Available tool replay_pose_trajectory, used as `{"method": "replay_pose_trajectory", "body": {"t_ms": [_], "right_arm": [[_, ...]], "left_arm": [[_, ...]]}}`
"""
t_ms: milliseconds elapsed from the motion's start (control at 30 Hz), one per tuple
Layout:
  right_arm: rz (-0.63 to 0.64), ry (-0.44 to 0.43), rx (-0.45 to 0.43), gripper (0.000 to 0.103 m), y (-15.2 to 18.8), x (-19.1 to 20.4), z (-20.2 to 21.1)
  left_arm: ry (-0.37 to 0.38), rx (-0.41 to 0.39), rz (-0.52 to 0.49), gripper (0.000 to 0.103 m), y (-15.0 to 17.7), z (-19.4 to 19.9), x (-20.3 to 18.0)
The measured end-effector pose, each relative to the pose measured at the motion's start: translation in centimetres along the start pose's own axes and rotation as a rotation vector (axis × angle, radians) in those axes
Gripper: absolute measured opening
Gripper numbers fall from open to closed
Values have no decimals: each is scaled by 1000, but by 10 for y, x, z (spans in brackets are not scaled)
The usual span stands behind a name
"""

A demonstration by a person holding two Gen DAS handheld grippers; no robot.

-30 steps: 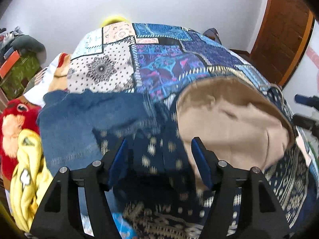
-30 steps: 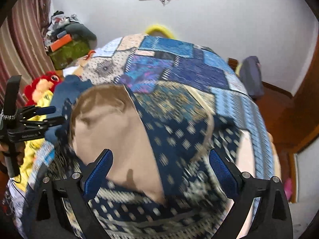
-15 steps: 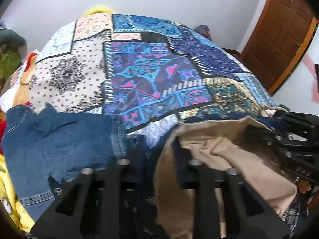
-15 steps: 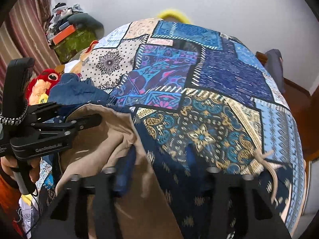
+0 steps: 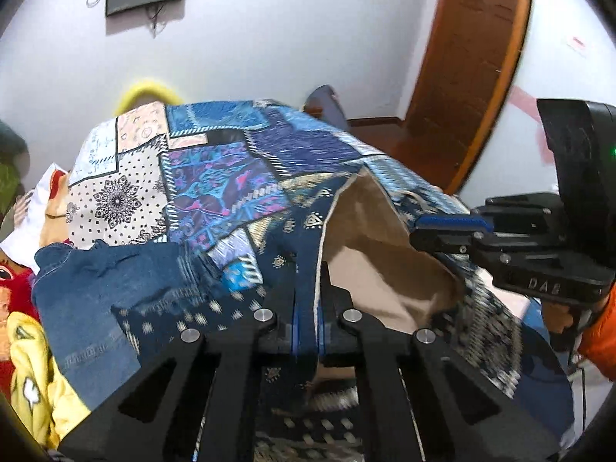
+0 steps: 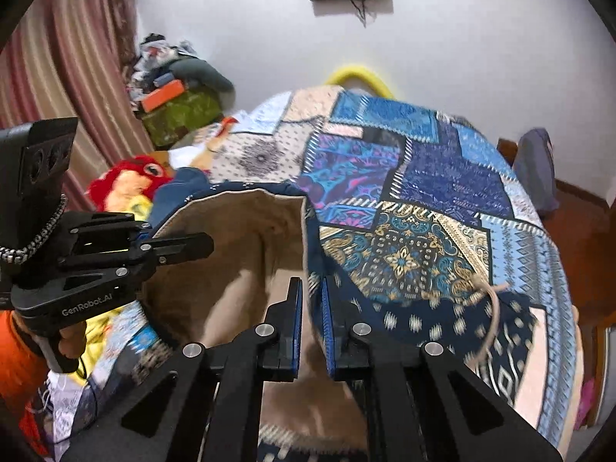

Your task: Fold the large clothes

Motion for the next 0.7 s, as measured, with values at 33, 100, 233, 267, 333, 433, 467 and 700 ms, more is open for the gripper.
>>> {"method": "replay_pose_trajectory", "body": {"t_ms": [33, 100, 233, 267, 333, 433, 467, 700], "right_arm": [[5, -5, -9, 7, 2, 6, 15], [3, -19, -17, 7, 8, 14, 35], [12, -29, -16, 7, 30, 32, 74], [14, -31, -9, 7, 39, 37, 83], [16, -39, 5, 7, 53, 44, 94], [20, -35, 25, 7, 74, 50, 109], [20, -27, 27, 7, 81, 51, 116], [8, 16, 52, 7, 117, 45, 144]], "left_arm": [[10, 1, -3, 6, 5, 12, -8], [30, 3, -5, 6, 13, 24, -17], [62, 23, -25, 6, 44, 51, -38], [68, 29, -29, 6, 50, 55, -42], [78, 44, -40, 6, 65, 62, -50], [105, 87, -65, 6, 95, 73, -66], [108, 97, -71, 6, 102, 74, -69], [94, 230, -53, 6, 180, 70, -75]]}}
Point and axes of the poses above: each gripper's, at about its wrist camera, not at the fingertips, and z roughly against the way its jaws point, x to its left, y to its underside, the point moved 10 cm from there along -z, roughly the way its jaws point, and after that the axes turned 12 degrees about -x, right-handed, at the moved point
